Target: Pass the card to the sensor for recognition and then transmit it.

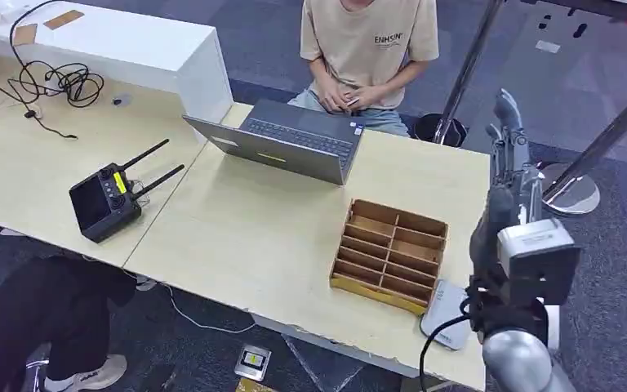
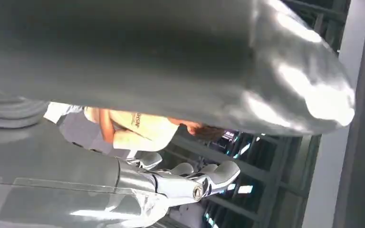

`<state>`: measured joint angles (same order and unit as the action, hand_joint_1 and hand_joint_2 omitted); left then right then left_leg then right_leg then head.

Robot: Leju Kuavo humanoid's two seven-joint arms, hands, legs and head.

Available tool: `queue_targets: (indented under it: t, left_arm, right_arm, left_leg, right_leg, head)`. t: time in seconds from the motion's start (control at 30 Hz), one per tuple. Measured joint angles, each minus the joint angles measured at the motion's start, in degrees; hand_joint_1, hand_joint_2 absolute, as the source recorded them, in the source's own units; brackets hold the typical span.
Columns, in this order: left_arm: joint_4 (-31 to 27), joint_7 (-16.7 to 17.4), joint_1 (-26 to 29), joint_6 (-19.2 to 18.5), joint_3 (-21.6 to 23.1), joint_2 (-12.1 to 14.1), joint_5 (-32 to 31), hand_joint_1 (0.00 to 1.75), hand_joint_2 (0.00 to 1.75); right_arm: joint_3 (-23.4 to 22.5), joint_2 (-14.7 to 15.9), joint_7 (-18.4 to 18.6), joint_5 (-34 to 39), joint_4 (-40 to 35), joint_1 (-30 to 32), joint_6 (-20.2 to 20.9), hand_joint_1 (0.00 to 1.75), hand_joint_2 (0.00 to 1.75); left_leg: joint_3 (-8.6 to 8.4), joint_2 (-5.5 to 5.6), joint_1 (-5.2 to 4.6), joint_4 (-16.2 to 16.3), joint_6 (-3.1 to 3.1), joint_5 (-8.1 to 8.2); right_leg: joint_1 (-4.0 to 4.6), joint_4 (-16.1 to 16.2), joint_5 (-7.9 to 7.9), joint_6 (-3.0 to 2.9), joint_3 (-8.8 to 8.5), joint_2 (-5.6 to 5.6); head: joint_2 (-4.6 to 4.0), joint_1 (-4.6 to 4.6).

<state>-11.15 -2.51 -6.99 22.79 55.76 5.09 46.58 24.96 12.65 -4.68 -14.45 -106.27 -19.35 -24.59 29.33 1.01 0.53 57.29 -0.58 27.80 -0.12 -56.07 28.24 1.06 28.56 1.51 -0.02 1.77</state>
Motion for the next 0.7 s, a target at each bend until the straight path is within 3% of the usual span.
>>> queue_targets:
  t: [0.43,0.7]
  left_arm:
    - [0.0,0.3,0.0,0.7,0.0,-1.4,0.7,0.00,0.00]
    - [0.0,1.2,0.0,0.3,0.1,-1.6,-1.2,0.00,0.00]
  right_arm:
    - [-0.9,0.4,-2.9,5.0,-2.7,1.6,2.3,0.00,0.00]
    - [-1.4,0.4,-4.2,6.4,-4.2,3.3,1.4,0.00,0.00]
  left_leg:
    - [-0.02,0.00,0.00,0.0,0.01,0.01]
    - [0.00,0.00,-0.01,0.0,0.01,0.01]
  right_leg:
    - [0.00,0.0,0.00,0.00,0.00,0.00]
    - [0.00,0.0,0.00,0.00,0.00,0.00]
  head:
    - [0.00,0.00]
    - [0.00,0.00]
